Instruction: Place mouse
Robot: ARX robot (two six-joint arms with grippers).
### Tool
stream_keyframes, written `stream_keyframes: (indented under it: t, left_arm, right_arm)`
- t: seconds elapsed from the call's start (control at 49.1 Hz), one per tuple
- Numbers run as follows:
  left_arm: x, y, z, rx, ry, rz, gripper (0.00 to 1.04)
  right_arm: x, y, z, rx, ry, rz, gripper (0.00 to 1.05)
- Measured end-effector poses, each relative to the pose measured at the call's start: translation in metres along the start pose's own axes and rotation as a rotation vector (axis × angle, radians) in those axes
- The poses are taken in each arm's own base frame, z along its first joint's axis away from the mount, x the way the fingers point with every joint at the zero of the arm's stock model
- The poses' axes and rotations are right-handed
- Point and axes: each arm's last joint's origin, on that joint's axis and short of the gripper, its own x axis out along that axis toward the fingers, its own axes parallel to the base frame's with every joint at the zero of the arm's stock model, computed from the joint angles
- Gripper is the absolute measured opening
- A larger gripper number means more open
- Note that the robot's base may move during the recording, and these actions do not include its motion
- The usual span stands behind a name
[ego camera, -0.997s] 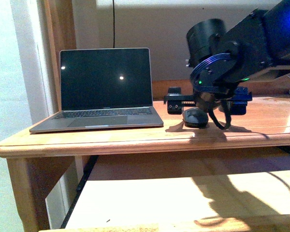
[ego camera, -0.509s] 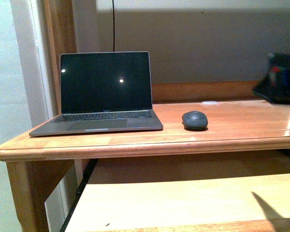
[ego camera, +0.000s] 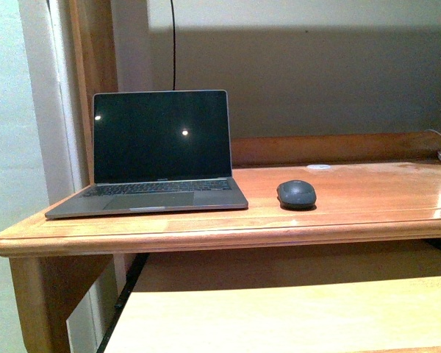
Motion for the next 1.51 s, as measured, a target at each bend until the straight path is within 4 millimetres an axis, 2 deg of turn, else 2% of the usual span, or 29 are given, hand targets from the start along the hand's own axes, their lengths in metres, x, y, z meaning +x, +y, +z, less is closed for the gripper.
stream_keyframes:
  t: [0.081,0.346,0.509,0.631,0.834,1.058,1.221,1.282,1.343,1.445,1.465,1.506]
  left_arm:
    - [0.000,0.000,0.000,0.000,0.000,0.000,0.97]
    - [0.000,0.000,0.000,0.000,0.000,0.000,0.97]
    - [0.000,0.000,0.000,0.000,0.000,0.000,0.97]
    - [0.000,0.000,0.000,0.000,0.000,0.000,0.97]
    - [0.000,0.000,0.000,0.000,0.000,0.000,0.97]
    - [0.000,0.000,0.000,0.000,0.000,0.000,0.97]
    - [0.000,0.000,0.000,0.000,0.000,0.000,0.97]
    - [0.000,0.000,0.000,0.000,0.000,0.000,0.97]
    - [0.000,0.000,0.000,0.000,0.000,0.000,0.97]
    - [0.000,0.000,0.000,0.000,0.000,0.000,0.97]
    - [0.000,0.000,0.000,0.000,0.000,0.000,0.97]
    - [0.000,0.000,0.000,0.000,0.000,0.000,0.97]
  right_arm:
    - [0.015,0.013,0.001,-0.012,0.005,0.005,0.97]
    - [0.060,0.046,0.028,0.001,-0.006,-0.008,0.97]
    - [0.096,0.064,0.051,0.002,-0.016,-0.039,0.97]
    - [0.132,0.083,0.073,0.002,-0.011,-0.070,0.97]
    - [0.175,0.101,0.099,0.012,-0.024,-0.118,0.97]
    - [0.198,0.116,0.111,0.033,-0.022,-0.179,0.97]
    - [0.199,0.120,0.110,0.064,-0.022,-0.152,0.97]
    - [0.190,0.117,0.114,0.086,-0.033,-0.143,0.97]
    - [0.172,0.111,0.118,0.106,-0.065,-0.143,0.97]
    - [0.120,0.099,0.125,0.146,-0.118,-0.150,0.97]
    - [0.115,0.098,0.125,0.148,-0.122,-0.155,0.97]
    - [0.089,0.091,0.120,0.159,-0.136,-0.169,0.97]
